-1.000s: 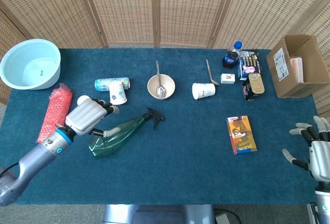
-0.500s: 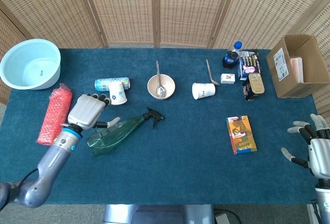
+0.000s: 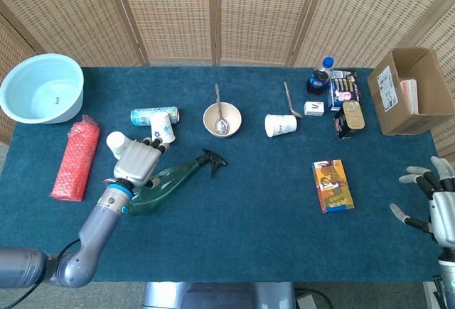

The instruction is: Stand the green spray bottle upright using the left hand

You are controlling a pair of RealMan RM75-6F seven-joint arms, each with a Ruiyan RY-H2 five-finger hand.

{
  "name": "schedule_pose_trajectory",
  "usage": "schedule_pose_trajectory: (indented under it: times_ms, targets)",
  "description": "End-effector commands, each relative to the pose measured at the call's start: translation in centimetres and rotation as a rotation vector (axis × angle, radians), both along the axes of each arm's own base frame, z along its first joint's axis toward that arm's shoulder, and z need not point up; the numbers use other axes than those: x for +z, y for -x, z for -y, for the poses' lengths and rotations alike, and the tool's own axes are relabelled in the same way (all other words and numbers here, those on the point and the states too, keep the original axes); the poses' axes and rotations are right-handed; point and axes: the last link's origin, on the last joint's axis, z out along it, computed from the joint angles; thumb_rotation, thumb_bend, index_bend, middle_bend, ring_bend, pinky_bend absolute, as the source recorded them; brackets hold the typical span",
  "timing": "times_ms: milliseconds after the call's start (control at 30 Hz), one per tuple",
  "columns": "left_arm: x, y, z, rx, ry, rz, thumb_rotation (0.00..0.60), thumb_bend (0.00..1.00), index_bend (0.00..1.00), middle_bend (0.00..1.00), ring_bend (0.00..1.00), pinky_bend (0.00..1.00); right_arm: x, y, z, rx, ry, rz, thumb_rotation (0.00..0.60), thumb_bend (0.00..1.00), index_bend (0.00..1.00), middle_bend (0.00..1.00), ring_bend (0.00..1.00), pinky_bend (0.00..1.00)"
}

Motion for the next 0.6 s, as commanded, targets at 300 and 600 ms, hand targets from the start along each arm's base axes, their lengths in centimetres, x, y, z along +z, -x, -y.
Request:
schedule_pose_trajectory:
  times_ms: [300, 600]
  targets:
    - [-2.1, -0.1, -1.2, 0.041, 0.026, 0.030, 0.535, 0.25, 0.21, 0.24, 0.27, 0.45, 0.1, 0.1, -0.4, -0.007, 0.002, 0.003, 0.600, 0.23, 0.39, 0.30, 0.04, 0.10]
    - [-3.3, -1.2, -1.4, 0.052, 0.058, 0.068, 0.534, 0.23, 0.19, 0.23, 0.27, 0.48, 0.1, 0.2, -0.6, -0.016, -0.013, 0.003, 0.600, 0.23, 0.39, 0.30, 0.04, 0.10]
